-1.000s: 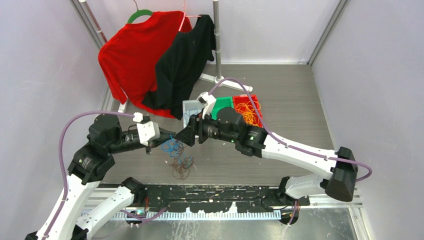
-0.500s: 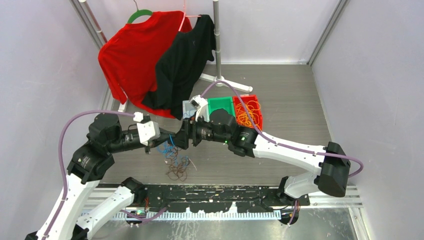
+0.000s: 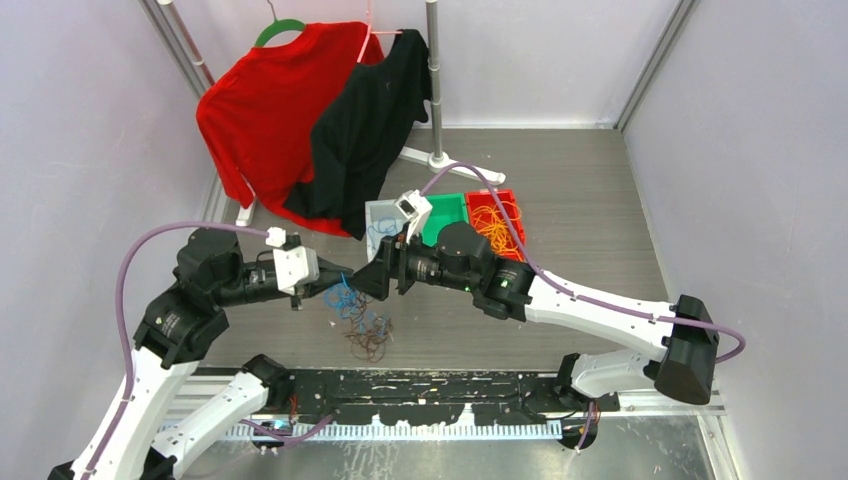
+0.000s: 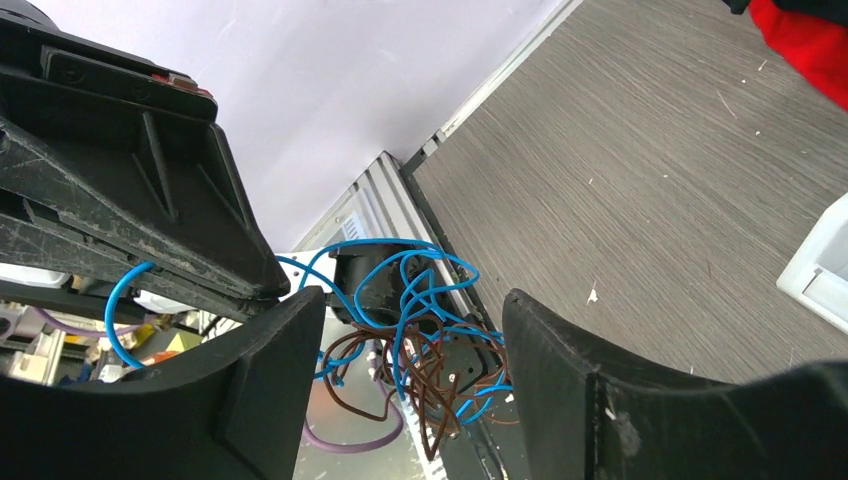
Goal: Untangle the cables
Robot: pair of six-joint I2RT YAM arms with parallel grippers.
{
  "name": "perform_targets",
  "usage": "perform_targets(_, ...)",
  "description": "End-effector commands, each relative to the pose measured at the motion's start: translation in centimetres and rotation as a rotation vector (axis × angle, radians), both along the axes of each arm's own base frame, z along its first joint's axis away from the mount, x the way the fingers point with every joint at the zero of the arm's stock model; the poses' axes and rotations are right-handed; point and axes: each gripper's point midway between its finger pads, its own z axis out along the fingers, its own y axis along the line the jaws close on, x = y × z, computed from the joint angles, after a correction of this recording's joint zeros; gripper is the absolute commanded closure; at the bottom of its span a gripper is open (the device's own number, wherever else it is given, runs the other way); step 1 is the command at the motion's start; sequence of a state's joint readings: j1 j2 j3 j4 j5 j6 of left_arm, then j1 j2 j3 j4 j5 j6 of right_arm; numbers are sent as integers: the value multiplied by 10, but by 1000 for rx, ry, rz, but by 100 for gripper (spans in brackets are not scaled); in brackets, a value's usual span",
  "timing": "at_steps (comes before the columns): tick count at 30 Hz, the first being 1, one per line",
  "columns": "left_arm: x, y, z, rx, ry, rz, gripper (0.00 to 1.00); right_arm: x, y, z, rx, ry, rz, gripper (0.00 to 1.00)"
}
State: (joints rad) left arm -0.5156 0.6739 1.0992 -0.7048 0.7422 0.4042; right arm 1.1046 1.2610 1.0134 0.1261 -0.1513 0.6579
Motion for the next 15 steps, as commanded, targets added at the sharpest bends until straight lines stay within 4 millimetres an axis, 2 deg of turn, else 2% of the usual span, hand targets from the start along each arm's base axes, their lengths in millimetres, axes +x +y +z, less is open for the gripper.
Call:
perform_targets(1, 12, 0, 20, -24, -82, 29, 100, -28, 6, 33, 97, -23, 110, 29)
perform_targets(4, 13, -1, 21, -24, -76, 29, 100, -34, 12, 30, 94, -19, 140, 27)
perform_targets(8, 15, -3, 22, -27, -78, 27, 100, -40, 26, 36, 115, -53, 177, 22)
perform_targets(12, 17, -4, 24, -28, -73, 29, 100, -37, 36, 29, 107, -80, 173, 14)
perform_targets(15, 17, -4, 25, -29, -74, 28, 100, -29, 41, 28, 118, -101, 135, 12)
